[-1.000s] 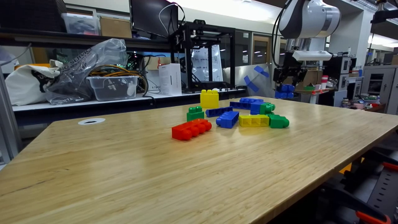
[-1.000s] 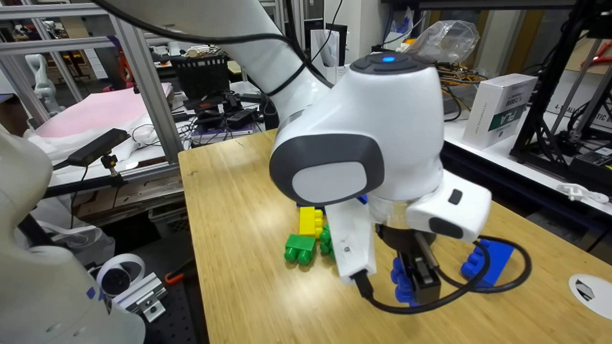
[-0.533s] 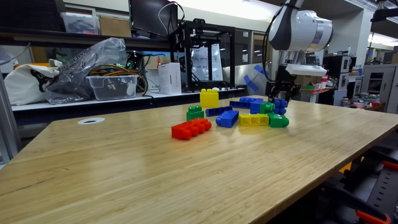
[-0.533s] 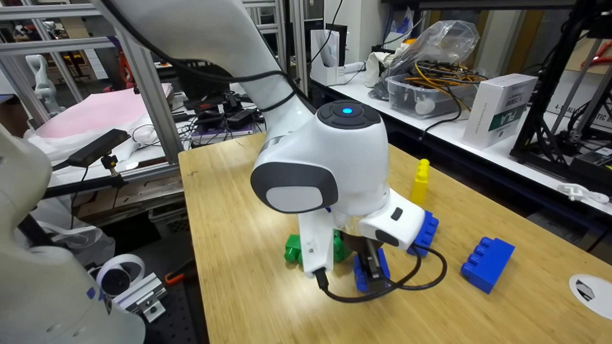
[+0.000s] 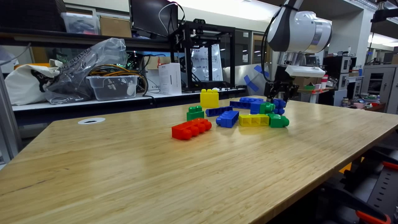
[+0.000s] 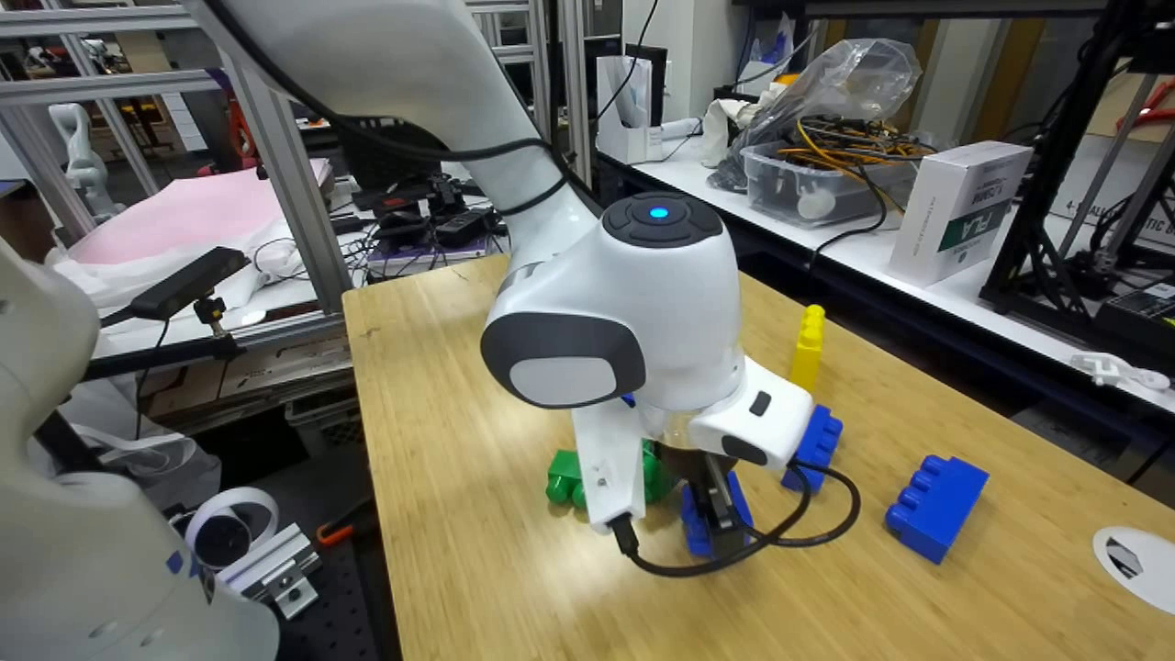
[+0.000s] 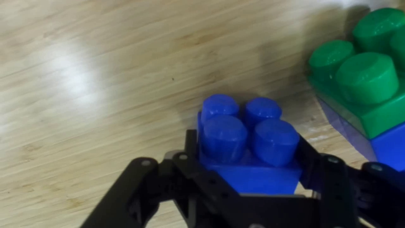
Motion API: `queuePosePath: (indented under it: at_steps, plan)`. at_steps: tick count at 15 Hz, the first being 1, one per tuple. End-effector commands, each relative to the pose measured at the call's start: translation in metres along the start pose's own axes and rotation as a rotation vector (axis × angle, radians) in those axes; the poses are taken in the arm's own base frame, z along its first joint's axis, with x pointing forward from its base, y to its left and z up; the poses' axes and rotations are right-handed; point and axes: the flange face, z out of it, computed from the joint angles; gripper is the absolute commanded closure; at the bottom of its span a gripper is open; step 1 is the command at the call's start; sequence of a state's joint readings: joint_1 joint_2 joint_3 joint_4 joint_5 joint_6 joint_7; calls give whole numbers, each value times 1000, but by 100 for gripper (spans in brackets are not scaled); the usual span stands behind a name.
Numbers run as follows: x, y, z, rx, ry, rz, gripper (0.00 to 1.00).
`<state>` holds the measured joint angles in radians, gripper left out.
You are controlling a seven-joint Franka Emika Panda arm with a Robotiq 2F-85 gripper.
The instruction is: Separate the blue and green building blocks that are stacked together
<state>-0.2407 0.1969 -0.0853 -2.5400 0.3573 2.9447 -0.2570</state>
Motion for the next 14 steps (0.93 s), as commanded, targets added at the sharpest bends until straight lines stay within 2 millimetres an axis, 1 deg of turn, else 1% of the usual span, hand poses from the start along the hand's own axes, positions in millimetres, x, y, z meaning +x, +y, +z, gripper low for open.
queuePosePath:
  at_steps: [1, 5, 8, 9, 10, 11, 12, 14]
  plan:
    - [-9, 16, 19, -43, -24, -58, 55]
    - [-3, 38, 16, -76, -31, -83, 55]
    - [1, 47, 15, -68, -58, -70, 55]
    - [0, 46, 13, -60, -71, -76, 7]
    - [1, 47, 13, -58, -86, -72, 6]
    - [-2, 47, 15, -51, -114, -73, 2]
    - [-5, 48, 15, -46, -132, -67, 0]
    - [-6, 49, 11, -47, -166, -57, 0]
